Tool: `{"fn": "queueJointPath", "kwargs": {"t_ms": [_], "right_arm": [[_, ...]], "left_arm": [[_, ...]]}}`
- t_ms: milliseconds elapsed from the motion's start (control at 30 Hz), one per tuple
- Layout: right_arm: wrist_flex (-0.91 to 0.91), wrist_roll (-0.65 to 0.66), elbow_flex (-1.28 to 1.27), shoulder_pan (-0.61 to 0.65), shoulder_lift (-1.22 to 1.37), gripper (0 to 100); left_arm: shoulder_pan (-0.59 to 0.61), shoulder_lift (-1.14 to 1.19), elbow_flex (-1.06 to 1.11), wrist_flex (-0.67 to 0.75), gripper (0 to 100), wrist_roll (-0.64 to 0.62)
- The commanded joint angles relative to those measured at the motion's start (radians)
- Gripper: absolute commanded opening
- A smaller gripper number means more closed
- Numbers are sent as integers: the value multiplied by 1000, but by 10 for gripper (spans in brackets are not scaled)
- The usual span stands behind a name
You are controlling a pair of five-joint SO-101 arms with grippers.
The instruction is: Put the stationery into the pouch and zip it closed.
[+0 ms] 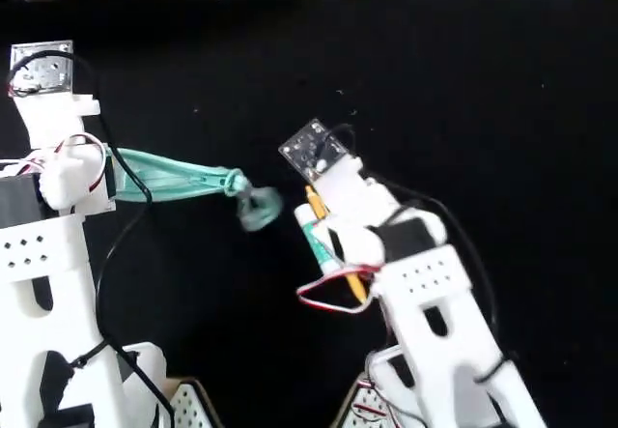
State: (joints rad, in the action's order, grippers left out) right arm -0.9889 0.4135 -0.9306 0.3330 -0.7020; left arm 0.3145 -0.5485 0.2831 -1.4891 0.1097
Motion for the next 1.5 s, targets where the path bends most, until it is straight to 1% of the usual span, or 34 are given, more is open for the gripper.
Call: {"fn": "queueJointPath", "kwargs": {"t_ms": [0,67,200,367,500,633,700,833,1000,1133,1333,1467], "right_arm": [[95,-54,25,21,143,245],[103,-69,64,60,239,250],[126,-91,150,135,410,217],[189,-91,202,138,585,212],[230,-89,225,141,673,212],[236,-41,246,140,725,211],[235,-37,248,140,733,211],[236,-41,242,140,717,152],[229,-43,223,140,685,208],[236,-41,168,144,599,259],[238,-32,102,147,492,261],[238,9,88,206,486,261]], "left_arm": [[8,9,48,17,30,-3],[7,9,53,23,30,-3],[8,9,77,48,30,-3],[8,9,99,60,30,-3],[8,9,104,66,30,-3],[8,9,104,66,30,-3],[8,9,104,66,30,-3],[8,9,104,66,30,-3],[10,9,104,66,30,-3],[10,9,104,66,30,-3],[8,9,104,66,30,-3],[8,9,104,66,30,-3]]}}
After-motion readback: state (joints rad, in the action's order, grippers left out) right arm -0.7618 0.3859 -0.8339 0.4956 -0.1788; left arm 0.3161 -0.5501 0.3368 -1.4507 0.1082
